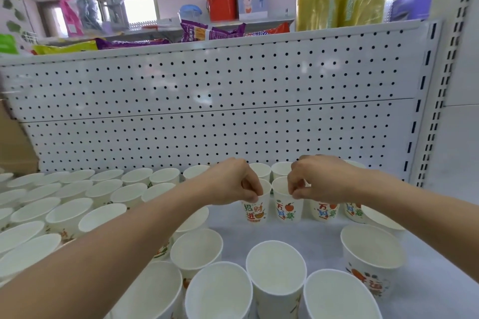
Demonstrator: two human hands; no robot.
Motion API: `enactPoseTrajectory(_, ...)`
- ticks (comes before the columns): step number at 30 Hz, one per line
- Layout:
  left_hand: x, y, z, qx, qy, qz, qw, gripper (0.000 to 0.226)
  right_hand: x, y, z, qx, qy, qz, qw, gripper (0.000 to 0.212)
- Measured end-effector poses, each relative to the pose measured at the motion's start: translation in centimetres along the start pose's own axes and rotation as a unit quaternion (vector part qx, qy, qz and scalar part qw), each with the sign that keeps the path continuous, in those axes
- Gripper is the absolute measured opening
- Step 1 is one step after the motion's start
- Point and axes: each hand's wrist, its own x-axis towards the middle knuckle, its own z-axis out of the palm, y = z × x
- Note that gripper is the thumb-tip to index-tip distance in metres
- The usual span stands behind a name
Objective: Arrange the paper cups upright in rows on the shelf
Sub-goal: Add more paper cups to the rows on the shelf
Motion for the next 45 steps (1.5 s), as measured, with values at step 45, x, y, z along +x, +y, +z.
enactPoseTrajectory(45, -7.1, -6.4, -5.1, 0.007, 0.033, -0.019, 0.999, 0.014, 5.1, -6.9, -0.3, 0.033, 0.073, -0.044, 0.996, 0.024)
